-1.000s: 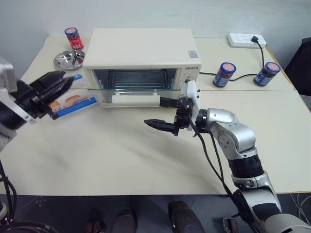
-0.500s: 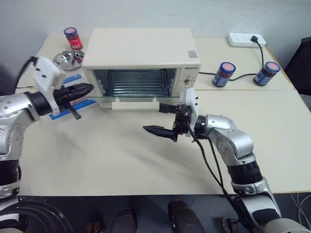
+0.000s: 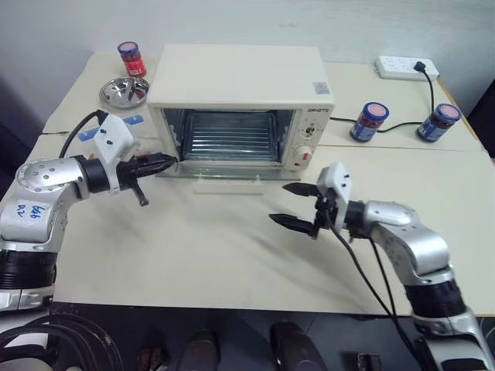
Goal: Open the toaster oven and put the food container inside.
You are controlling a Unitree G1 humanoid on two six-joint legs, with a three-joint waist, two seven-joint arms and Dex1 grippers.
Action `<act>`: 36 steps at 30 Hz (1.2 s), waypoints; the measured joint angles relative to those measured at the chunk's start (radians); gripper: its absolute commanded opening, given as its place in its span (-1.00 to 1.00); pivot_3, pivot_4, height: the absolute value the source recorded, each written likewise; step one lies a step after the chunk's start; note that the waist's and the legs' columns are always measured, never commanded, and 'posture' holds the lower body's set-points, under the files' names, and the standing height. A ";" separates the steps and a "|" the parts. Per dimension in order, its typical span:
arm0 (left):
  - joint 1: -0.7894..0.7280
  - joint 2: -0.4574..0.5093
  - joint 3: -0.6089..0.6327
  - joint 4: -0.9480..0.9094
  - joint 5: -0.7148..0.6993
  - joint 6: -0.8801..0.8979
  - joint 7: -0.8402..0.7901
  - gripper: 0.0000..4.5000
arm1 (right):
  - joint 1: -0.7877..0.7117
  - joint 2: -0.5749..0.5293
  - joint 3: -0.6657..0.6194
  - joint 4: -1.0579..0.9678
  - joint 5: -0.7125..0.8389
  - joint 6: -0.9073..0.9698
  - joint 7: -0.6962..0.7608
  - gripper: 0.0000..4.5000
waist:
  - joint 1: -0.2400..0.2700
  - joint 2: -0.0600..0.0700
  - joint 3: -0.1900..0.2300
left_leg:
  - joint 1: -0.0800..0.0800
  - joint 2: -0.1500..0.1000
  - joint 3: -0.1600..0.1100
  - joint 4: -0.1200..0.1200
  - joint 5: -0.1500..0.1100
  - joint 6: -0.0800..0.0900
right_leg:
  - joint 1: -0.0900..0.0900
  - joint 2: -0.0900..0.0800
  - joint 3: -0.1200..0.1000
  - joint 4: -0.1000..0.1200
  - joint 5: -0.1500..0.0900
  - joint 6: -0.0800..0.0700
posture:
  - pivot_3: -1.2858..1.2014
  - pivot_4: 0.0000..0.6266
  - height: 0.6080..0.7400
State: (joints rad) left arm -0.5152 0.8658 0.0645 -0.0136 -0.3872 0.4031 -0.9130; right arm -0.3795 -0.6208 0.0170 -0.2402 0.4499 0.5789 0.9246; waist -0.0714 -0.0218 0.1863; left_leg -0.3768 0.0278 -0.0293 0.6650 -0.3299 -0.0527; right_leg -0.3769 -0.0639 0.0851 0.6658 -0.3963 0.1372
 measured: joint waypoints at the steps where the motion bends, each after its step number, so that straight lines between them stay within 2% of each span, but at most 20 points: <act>1: 0.020 -0.003 -0.012 -0.014 0.005 -0.001 -0.006 -0.99 | 0.016 -0.026 -0.021 -0.018 0.018 0.018 0.012 1.00 | 0.002 0.000 0.000 | 0.000 0.000 0.000 0.000 0.000 0.000 | 0.000 0.000 0.000 0.000 0.000 0.000 | 0.03 -0.52 1.00; 8: 0.113 -0.052 -0.100 -0.047 0.124 -0.076 0.012 -0.99 | 0.085 -0.177 -0.185 -0.179 0.268 0.171 0.119 1.00 | 0.010 0.000 0.000 | 0.000 0.003 0.001 0.001 0.000 0.001 | 0.001 0.003 0.001 -0.001 0.000 0.001 | 0.03 -0.52 1.00; 12: 0.097 -0.105 -0.112 -0.010 0.184 -0.106 0.076 -0.99 | 0.066 -0.185 -0.215 -0.225 0.374 0.227 0.109 1.00 | 0.023 0.000 0.000 | 0.001 0.001 0.001 0.002 0.001 0.005 | 0.002 0.002 0.001 -0.001 0.002 0.003 | 0.03 -0.52 1.00; 17: 0.109 -0.146 -0.105 -0.022 0.239 -0.113 0.159 -0.99 | -0.040 -0.175 -0.216 -0.227 0.443 0.254 0.056 1.00 | 0.025 0.000 0.000 | 0.001 0.001 0.002 0.002 0.004 0.008 | 0.002 0.002 0.002 -0.003 0.007 0.004 | 0.03 -0.52 1.00; 21: 0.211 -0.150 0.010 -0.154 0.177 0.013 0.207 -0.99 | -0.114 -0.159 -0.182 -0.190 0.448 0.250 0.045 1.00 | 0.017 0.000 0.000 | 0.000 0.003 0.002 0.000 0.004 0.008 | 0.001 0.000 0.003 -0.003 0.007 0.004 | 0.03 -0.52 1.00; 24: 0.281 -0.150 0.175 -0.294 0.092 0.154 0.262 -0.75 | -0.145 -0.152 -0.139 -0.155 0.433 0.248 0.055 1.00 | 0.018 -0.001 0.000 | 0.000 0.003 0.000 -0.002 0.004 0.008 | 0.000 -0.003 0.001 -0.004 0.007 0.003 | 0.03 -0.52 1.00; 30: 0.434 -0.194 0.549 -0.523 -0.061 0.447 0.400 0.07 | -0.223 -0.134 -0.067 -0.073 0.413 0.246 0.104 1.00 | 0.018 -0.001 0.001 | 0.000 0.000 0.001 -0.001 0.003 0.008 | 0.001 -0.007 0.001 -0.005 0.007 0.003 | 0.03 -0.52 1.00; 33: 0.443 -0.225 0.693 -0.572 -0.119 0.576 0.476 0.49 | -0.254 -0.113 -0.039 -0.046 0.390 0.228 0.126 1.00 | 0.021 -0.002 0.001 | 0.000 0.000 0.000 -0.001 0.003 0.008 | 0.001 -0.007 0.000 -0.005 0.007 0.003 | 0.03 -0.52 1.00; 36: 0.384 -0.233 0.806 -0.572 -0.146 0.704 0.574 0.89 | -0.288 -0.090 -0.010 -0.020 0.350 0.200 0.138 1.00 | 0.030 -0.002 0.001 | 0.000 0.000 -0.001 0.000 0.003 0.008 | 0.001 -0.007 -0.001 -0.005 0.007 0.003 | 0.03 -0.52 1.00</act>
State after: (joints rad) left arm -0.1317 0.6325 0.8709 -0.5855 -0.5330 1.1074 -0.3387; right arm -0.6672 -0.7108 0.0070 -0.2602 0.7996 0.7786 1.0625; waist -0.0415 -0.0239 0.1875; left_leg -0.3773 0.0280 -0.0299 0.6648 -0.3266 -0.0449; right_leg -0.3755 -0.0705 0.0840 0.6607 -0.3894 0.1405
